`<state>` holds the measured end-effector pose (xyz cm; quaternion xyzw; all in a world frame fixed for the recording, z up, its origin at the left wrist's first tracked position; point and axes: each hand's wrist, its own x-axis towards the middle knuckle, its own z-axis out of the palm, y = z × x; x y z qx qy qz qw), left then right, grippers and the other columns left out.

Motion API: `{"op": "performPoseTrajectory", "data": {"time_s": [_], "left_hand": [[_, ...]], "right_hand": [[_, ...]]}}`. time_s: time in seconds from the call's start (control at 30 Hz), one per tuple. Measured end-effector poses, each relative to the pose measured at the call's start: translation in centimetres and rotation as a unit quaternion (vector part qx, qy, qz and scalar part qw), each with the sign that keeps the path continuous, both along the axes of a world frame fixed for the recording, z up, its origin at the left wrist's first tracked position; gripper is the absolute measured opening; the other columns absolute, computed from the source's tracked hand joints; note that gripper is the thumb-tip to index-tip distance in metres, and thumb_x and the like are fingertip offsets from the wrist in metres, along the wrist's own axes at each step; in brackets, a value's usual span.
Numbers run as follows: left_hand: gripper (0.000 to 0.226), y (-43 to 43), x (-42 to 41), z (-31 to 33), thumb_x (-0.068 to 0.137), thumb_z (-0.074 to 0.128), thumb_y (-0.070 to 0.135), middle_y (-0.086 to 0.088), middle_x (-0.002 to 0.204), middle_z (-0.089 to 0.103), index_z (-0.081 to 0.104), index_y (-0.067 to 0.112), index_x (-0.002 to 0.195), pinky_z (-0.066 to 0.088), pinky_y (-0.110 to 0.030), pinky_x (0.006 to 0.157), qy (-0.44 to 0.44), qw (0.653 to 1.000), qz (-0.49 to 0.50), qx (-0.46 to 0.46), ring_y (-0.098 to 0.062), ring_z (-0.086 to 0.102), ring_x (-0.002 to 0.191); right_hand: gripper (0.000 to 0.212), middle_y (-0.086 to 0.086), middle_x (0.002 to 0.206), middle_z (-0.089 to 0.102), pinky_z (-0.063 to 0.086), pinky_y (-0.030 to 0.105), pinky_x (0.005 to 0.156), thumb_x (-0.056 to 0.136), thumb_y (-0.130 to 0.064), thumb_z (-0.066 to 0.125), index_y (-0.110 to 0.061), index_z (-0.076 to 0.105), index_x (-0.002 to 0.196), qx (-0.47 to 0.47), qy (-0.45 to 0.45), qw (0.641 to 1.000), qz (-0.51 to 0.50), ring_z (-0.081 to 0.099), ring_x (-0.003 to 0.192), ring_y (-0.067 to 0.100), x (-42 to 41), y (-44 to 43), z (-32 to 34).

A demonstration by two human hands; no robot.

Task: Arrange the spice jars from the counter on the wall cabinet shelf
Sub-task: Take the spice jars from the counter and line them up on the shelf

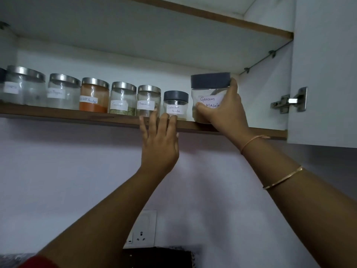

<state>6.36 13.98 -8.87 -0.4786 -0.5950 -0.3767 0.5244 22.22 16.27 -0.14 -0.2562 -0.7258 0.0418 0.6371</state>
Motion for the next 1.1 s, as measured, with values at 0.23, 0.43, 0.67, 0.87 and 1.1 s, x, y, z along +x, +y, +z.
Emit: {"op": "performPoseTrajectory", "data": {"time_s": [0.23,0.43,0.67,0.87,1.1], "left_hand": [[0.035,2.4,-0.4,-0.1,0.096,0.038,0.029,-0.008,0.126,0.055,0.054,0.013,0.122,0.0,-0.043,0.116,-0.009,0.989,-0.067,0.13,-0.028,0.034,0.131],[0.037,4.5,-1.1,0.0,0.098,0.025,0.037,-0.001,0.13,0.041,0.045,0.017,0.122,-0.005,-0.039,0.116,0.014,0.978,-0.053,0.199,-0.025,0.029,0.132],[0.037,5.4,-1.8,0.2,0.097,0.026,0.038,0.001,0.128,0.04,0.045,0.017,0.121,-0.003,-0.039,0.115,0.039,0.971,-0.032,0.232,-0.025,0.03,0.129],[0.036,5.6,-1.9,0.3,0.097,0.026,0.038,0.001,0.128,0.039,0.044,0.018,0.122,-0.004,-0.038,0.115,0.048,0.969,-0.028,0.241,-0.024,0.031,0.128],[0.037,5.4,-1.9,0.2,0.097,0.026,0.038,0.0,0.128,0.038,0.043,0.018,0.123,-0.004,-0.038,0.115,0.046,0.971,-0.021,0.232,-0.025,0.03,0.129]], "right_hand": [[0.097,0.0,0.108,0.052,0.04,0.028,0.076,0.078,-0.04,0.068,-0.018,0.007,0.15,-0.075,-0.059,0.995,-0.003,0.054,0.092,0.021,-0.1,3.5,1.5],[0.079,0.0,0.105,0.05,0.043,0.033,0.08,0.077,-0.043,0.069,-0.012,0.025,0.136,-0.131,-0.11,0.985,-0.026,0.055,0.101,0.024,-1.1,6.3,2.5],[0.088,0.007,0.114,0.041,0.041,0.034,0.087,0.079,-0.034,0.072,-0.006,0.014,0.14,-0.24,-0.174,0.955,-0.024,0.046,0.102,0.024,-2.7,8.4,5.1],[0.074,0.019,0.141,0.04,0.035,0.039,0.109,0.085,-0.036,0.067,0.0,0.033,0.14,-0.241,-0.279,0.925,-0.092,0.043,0.13,0.035,-3.8,8.9,6.1],[0.084,0.015,0.146,0.035,0.032,0.036,0.112,0.083,-0.049,0.065,-0.007,0.026,0.145,-0.234,-0.306,0.916,-0.112,0.038,0.135,0.03,-4.3,10.2,5.4]]}}
